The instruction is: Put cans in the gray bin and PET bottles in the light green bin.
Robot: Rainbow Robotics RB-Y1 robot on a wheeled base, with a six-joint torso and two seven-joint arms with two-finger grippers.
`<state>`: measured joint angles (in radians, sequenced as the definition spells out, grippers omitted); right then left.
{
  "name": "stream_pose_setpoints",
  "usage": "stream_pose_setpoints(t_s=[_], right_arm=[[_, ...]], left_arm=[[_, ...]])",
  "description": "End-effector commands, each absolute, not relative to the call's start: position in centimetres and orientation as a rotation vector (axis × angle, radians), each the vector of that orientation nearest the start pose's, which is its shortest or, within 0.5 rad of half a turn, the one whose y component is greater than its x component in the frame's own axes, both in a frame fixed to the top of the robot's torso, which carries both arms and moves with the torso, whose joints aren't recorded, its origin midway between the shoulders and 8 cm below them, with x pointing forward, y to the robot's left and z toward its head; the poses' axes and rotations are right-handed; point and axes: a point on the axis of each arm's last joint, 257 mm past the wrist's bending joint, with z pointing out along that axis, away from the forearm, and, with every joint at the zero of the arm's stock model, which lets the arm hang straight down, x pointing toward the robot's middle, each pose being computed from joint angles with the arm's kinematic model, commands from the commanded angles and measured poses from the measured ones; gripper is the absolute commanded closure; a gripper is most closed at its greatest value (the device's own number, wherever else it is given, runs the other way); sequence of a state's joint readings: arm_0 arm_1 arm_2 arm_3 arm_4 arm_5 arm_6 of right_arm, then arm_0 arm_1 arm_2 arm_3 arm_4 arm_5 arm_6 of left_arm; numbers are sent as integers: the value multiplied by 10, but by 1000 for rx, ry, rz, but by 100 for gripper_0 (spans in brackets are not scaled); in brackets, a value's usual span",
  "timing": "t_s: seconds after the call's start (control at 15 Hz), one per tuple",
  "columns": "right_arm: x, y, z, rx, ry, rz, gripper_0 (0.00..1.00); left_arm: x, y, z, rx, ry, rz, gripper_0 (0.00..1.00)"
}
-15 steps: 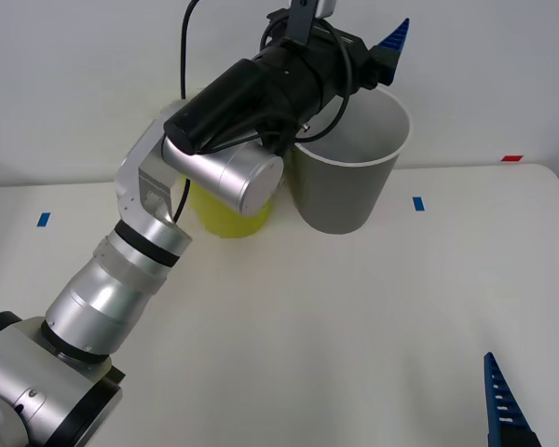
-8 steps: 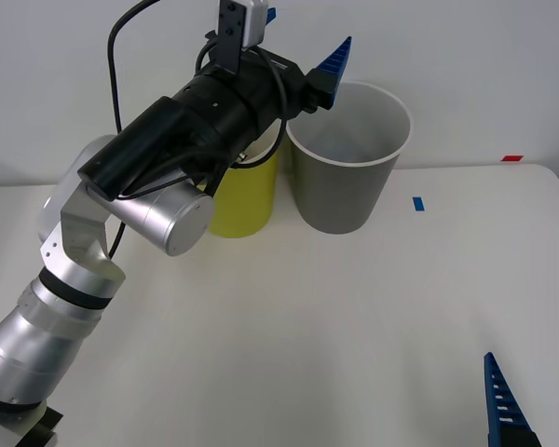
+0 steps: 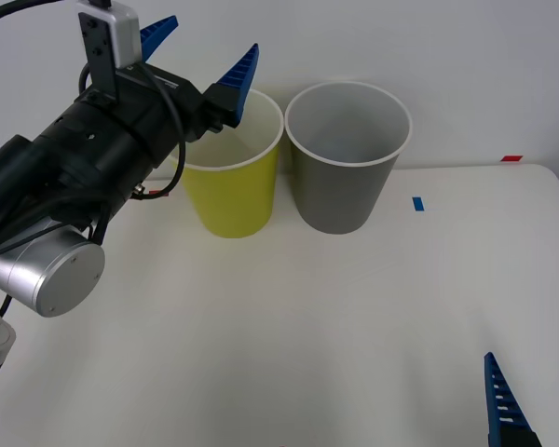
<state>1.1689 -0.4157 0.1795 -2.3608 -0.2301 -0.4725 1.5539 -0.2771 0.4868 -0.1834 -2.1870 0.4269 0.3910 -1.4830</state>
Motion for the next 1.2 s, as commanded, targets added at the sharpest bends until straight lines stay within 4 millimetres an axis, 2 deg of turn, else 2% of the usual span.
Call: stream_pose_setpoints(t_s=[0.07,0.2,0.27,0.47,0.53,0.8,0.93,1.2], right_arm=[[237,-266,-158,-15,1511,48,0],[237,-266,-158,-15,1511,48,0],[237,-266,-158,-15,1511,48,0],[237,-266,-158,-15,1511,48,0],[237,-266,-158,-15,1511,48,0],[237,-266,-158,-15,1511,48,0],[237,-266,-158,-15,1511,48,0],[237,-266,-158,-15,1511,48,0]], left_arm=[[490,146,52,360,1213,-289,0],[482,182,41,314,1211,-237,0],[476,202,37,285,1200,-210,0],[452,248,25,219,1207,-145,0],[444,256,22,204,1205,-134,0],[415,283,-14,132,1224,-121,0],[400,290,-30,113,1236,-117,0],[357,300,-63,39,1248,-129,0]])
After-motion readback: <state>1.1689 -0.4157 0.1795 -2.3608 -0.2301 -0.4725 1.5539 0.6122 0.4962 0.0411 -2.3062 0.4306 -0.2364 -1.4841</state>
